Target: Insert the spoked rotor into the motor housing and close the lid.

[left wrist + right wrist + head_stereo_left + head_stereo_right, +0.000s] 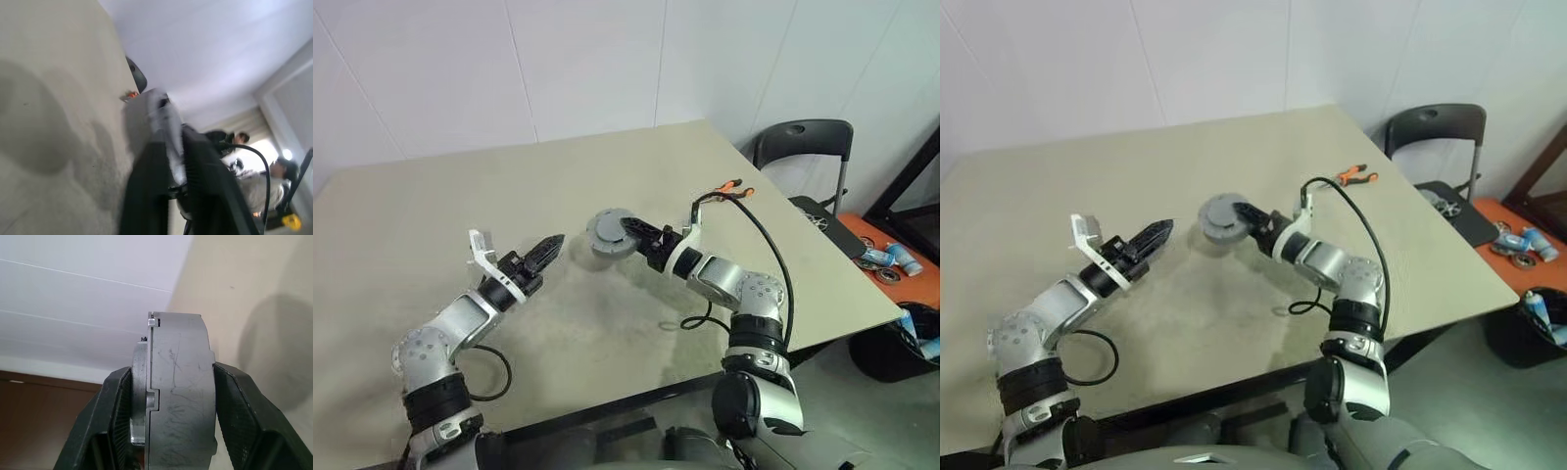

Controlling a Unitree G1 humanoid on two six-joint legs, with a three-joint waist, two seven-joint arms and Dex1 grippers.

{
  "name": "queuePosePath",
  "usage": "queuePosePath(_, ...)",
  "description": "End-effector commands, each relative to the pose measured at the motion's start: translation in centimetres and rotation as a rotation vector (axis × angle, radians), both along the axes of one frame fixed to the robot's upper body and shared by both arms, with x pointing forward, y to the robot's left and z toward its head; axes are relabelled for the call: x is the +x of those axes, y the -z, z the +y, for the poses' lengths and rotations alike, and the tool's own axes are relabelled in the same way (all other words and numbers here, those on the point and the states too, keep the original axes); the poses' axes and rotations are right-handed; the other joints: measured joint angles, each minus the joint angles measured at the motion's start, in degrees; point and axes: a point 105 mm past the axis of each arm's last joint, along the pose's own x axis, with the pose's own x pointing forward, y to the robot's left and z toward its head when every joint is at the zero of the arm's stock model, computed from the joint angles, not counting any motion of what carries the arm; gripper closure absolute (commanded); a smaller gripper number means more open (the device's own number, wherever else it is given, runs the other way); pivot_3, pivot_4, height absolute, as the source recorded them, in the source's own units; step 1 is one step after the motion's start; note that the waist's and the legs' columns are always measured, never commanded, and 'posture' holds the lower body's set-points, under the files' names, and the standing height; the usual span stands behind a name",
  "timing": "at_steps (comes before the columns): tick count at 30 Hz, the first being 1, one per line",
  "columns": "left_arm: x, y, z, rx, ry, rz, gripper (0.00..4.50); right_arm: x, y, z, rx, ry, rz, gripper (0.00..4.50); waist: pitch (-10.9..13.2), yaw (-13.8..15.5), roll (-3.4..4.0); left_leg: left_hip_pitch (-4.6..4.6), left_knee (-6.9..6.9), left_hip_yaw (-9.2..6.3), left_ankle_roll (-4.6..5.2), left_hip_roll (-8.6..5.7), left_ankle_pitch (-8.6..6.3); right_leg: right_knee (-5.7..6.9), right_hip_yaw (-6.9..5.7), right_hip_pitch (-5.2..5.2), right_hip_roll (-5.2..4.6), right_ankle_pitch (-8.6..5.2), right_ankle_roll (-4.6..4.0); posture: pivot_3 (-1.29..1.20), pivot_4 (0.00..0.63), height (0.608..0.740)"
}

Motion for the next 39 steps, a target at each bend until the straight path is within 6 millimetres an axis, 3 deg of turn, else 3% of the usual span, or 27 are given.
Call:
queuePosePath(1,-0.5,-1.3,0.8,-0.04,-0.052,-0.05,2.82,0.0,-5.2,1.5,0.09,-0.04,-0.159,2.32,0.0,0.01,0.0,-0.02,0.01,0.0,0.0,0.0,0.0,0.01,0.0,-0.03,0.0,0.0,-0.01,0.0,0.0,0.74)
queuePosePath(9,-1.0,-2.6,0.1,-0.111,-0.036,-0.088,0.04,0.1,-6.4,2.1,0.096,-0.065,-0.184,2.32,0.0,0.09,-0.01,-0.05,0.05,0.04,-0.02,-0.03,-0.01,0.0,0.04,-0.05,-0.03,-0.04,-0.18,0.0,0.0,0.74)
queuePosePath(15,-1.3,-2.8,-1.2,-0.134,0.007,-0.072,0.01,0.1,-7.0,2.4,0.095,-0.085,-0.199,2.32,0.0,0.07,-0.01,-0.21,0.07,0.06,0.06,-0.05,0.06,0.04,0.06,-0.22,-0.01,0.0,-0.14,0.0,0.0,0.74)
queuePosePath(21,-1.1,-1.0,-1.9,-0.157,0.034,-0.024,0.01,-0.3,-8.0,3.2,0.108,-0.125,-0.226,2.32,-0.01,0.01,0.0,-0.21,0.07,0.09,0.11,-0.05,0.1,0.04,0.07,-0.23,0.03,0.0,-0.15,0.0,0.0,0.74)
queuePosePath(31,-0.3,1.0,-1.8,-0.16,0.064,-0.043,0.01,-0.5,-8.0,3.5,0.105,-0.14,-0.23,2.32,-0.01,0.05,0.0,-0.21,0.15,0.13,0.12,-0.04,0.12,0.09,0.08,-0.22,0.18,-0.01,-0.2,0.0,0.0,0.74)
queuePosePath(39,-0.4,0.6,-1.1,-0.192,0.087,-0.103,0.01,-0.4,-7.9,3.4,0.097,-0.142,-0.228,2.32,-0.01,-0.03,-0.01,-0.21,0.18,0.14,0.13,-0.04,0.13,0.16,0.09,-0.23,0.19,0.03,-0.13,0.0,0.0,0.74)
